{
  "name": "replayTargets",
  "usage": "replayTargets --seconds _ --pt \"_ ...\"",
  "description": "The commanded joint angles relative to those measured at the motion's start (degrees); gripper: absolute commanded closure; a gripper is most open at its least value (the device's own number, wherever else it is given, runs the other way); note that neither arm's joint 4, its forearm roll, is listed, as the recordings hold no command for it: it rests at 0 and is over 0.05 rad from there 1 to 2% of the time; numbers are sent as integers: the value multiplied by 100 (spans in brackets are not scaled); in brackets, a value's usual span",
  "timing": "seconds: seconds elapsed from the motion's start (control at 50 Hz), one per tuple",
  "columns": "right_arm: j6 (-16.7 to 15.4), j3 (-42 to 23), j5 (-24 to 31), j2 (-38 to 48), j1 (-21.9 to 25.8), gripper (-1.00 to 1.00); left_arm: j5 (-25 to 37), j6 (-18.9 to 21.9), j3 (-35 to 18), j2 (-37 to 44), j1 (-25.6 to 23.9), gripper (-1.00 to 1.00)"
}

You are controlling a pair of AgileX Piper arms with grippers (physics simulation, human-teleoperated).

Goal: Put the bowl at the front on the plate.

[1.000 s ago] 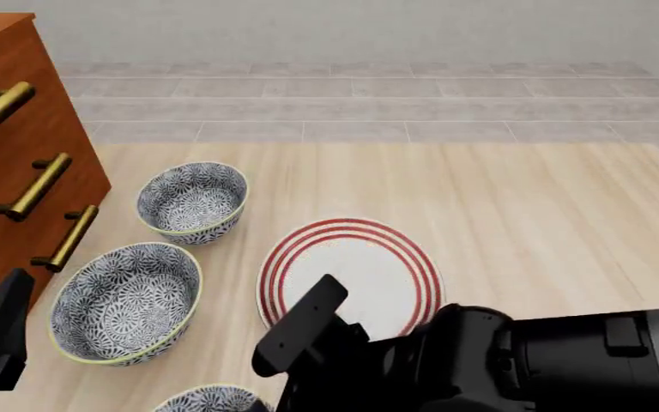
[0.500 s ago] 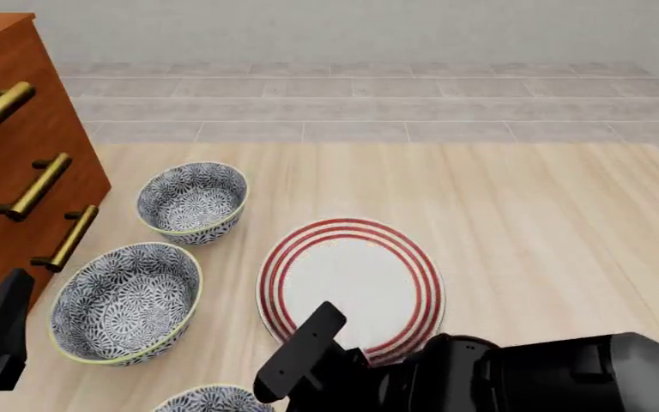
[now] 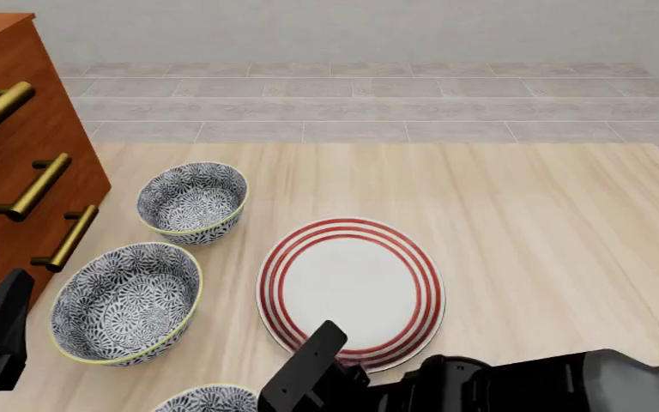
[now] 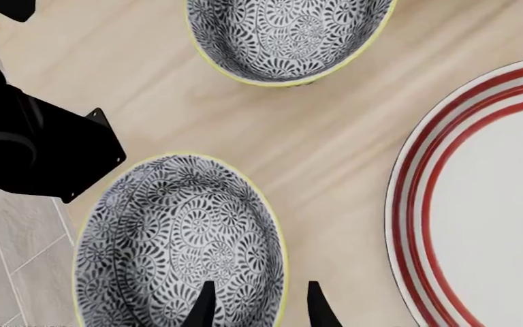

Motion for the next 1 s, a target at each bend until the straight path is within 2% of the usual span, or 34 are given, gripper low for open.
replayTargets --seconds 0.02,0.46,0.48,0.7,1.0 --pt "90 148 -210 105 82 -100 0 0 0 0 0 -100" --pt "203 200 -368 202 164 -100 0 0 0 0 0 -100" --pt "192 185 -354 202 149 100 0 0 0 0 0 -100" --pt "60 75 -133 78 45 100 0 0 0 0 0 -100" --pt "-288 -311 488 -225 -168 100 0 0 0 0 0 -100"
